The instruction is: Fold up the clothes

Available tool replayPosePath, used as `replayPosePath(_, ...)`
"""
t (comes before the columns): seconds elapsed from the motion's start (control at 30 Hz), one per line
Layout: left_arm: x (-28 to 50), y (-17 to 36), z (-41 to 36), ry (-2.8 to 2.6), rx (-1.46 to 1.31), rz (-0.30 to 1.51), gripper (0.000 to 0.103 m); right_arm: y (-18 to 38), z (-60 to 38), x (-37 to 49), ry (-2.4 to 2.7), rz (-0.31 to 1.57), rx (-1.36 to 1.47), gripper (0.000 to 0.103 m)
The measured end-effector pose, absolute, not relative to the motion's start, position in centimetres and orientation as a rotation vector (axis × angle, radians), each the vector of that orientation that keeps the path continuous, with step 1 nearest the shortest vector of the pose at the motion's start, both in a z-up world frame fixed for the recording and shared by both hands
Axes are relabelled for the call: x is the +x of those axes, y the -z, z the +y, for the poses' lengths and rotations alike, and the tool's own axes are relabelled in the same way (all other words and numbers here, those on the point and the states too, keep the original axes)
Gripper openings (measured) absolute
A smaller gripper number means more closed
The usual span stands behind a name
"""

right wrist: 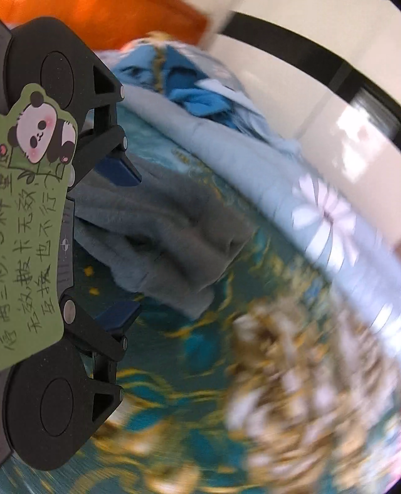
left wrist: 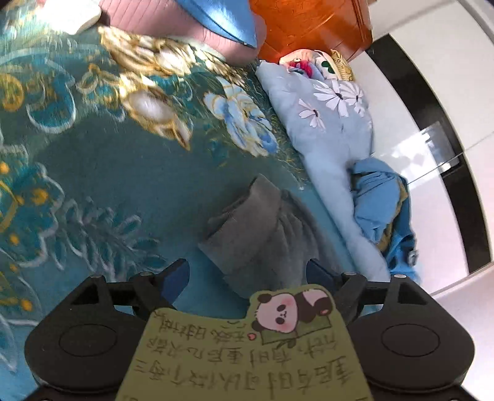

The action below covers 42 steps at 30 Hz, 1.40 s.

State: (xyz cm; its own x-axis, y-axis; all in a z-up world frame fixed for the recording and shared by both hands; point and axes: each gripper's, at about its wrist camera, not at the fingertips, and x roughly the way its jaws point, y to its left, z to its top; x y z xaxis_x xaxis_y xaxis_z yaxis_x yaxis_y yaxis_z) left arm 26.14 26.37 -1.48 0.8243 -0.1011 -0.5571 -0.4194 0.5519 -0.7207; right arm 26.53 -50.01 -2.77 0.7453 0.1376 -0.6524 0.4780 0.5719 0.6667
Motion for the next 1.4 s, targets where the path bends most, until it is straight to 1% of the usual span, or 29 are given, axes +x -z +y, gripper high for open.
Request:
replayPosePath(0.13, 27.9, 3.0, 25.9, -0.233, -1.035, 0.591, 0.082, 4.1, -48.8, 27.6, 0.227, 0.71, 1.01, 0.081)
replayPosePath(0.17, 28.3, 3.4, 25.8, -0.237, -1.06, 0.591, 0.082, 4.2, -48.4, 27.9, 0.225, 0.702, 1.014, 0.08)
replayPosePath(0.2, 28.7, 3.8, 25.7, -0.237, -1.087, 0.588, 0.082, 4.2, -48.0, 28.3, 0.226, 0.698, 1.015, 0.077)
replayPosePath(0.23, 29.0, 4.1, 25.5, -0.23, -1.101, 0.579, 0.081, 4.1, -47.7, 28.6, 0.234, 0.699, 1.012, 0.065)
replayPosePath(0.27, 29.4, 4.3, 25.4, -0.235, -1.101, 0.572, 0.08, 4.1, -47.4, 28.8, 0.237, 0.701, 1.004, 0.05)
replayPosePath(0.3, 29.7, 4.4, 25.3, -0.245, -1.099, 0.568, 0.079, 4.0, -47.2, 29.0, 0.246, 0.705, 0.994, 0.042)
replayPosePath(0.37, 30.2, 4.7, 25.2, -0.263, -1.104, 0.555, 0.075, 4.1, -47.1, 29.1, 0.272, 0.711, 0.996, 0.015)
replayPosePath(0.4, 30.5, 4.8, 25.2, -0.269, -1.116, 0.542, 0.073, 4.1, -47.2, 28.8, 0.277, 0.701, 1.009, 0.01)
replayPosePath(0.43, 30.6, 4.9, 25.3, -0.286, -1.129, 0.533, 0.065, 4.0, -47.3, 28.6, 0.281, 0.691, 1.019, 0.008)
replayPosePath(0.47, 30.7, 4.9, 25.4, -0.307, -1.142, 0.526, 0.048, 3.9, -47.4, 28.4, 0.281, 0.683, 1.017, 0.007)
replayPosePath(0.57, 30.8, 4.3, 25.8, -0.347, -1.162, 0.523, 0.024, 3.1, -47.4, 27.9, 0.285, 0.672, 0.996, 0.006)
replayPosePath(0.6, 30.9, 4.0, 26.0, -0.356, -1.164, 0.527, 0.023, 2.8, -47.4, 27.7, 0.284, 0.664, 0.999, 0.006)
replayPosePath(0.63, 30.9, 3.7, 26.2, -0.364, -1.165, 0.531, 0.019, 2.5, -47.4, 27.4, 0.285, 0.654, 1.003, 0.005)
replayPosePath(0.67, 30.7, 3.0, 26.4, -0.358, -1.162, 0.526, 0.017, 2.0, -47.4, 27.1, 0.284, 0.638, 1.005, 0.005)
replayPosePath(0.8, 28.0, -0.6, 27.6, -0.24, -1.11, 0.499, 0.016, -0.5, -47.8, 24.0, 0.261, 0.573, 0.986, 0.004)
replayPosePath(0.87, 25.7, -1.4, 28.2, -0.214, -1.065, 0.497, 0.016, -1.2, -48.0, 21.6, 0.245, 0.555, 0.976, 0.004)
replayPosePath(0.93, 24.1, -1.2, 29.0, -0.209, -1.041, 0.513, 0.016, -0.6, -48.3, 19.6, 0.274, 0.581, 0.966, 0.004)
replayPosePath(1.0, 23.5, 0.1, 30.1, -0.221, -1.059, 0.56, 0.016, 1.3, -48.5, 18.3, 0.298, 0.646, 0.985, 0.004)
replayPosePath(1.1, 23.2, 1.9, 30.5, -0.223, -1.096, 0.565, 0.017, 3.0, -48.3, 17.6, 0.299, 0.675, 0.992, 0.004)
replayPosePath(1.2, 22.7, 2.6, 30.3, -0.24, -1.11, 0.582, 0.023, 3.8, -48.5, 17.3, 0.303, 0.663, 1.041, 0.006)
replayPosePath(1.27, 22.3, 2.6, 30.4, -0.23, -1.101, 0.6, 0.025, 3.9, -48.6, 17.5, 0.301, 0.657, 1.054, 0.012)
replayPosePath(1.3, 22.0, 2.5, 30.4, -0.222, -1.094, 0.611, 0.027, 3.9, -48.6, 17.6, 0.301, 0.658, 1.054, 0.012)
replayPosePath(1.33, 21.7, 2.3, 30.4, -0.215, -1.079, 0.624, 0.033, 3.9, -48.6, 17.7, 0.303, 0.659, 1.045, 0.012)
replayPosePath(1.37, 21.4, 2.0, 30.4, -0.21, -1.062, 0.638, 0.036, 3.9, -48.5, 17.8, 0.304, 0.66, 1.036, 0.015)
replayPosePath(1.4, 21.0, 1.7, 30.3, -0.208, -1.042, 0.649, 0.038, 3.9, -48.4, 17.9, 0.301, 0.657, 1.036, 0.018)
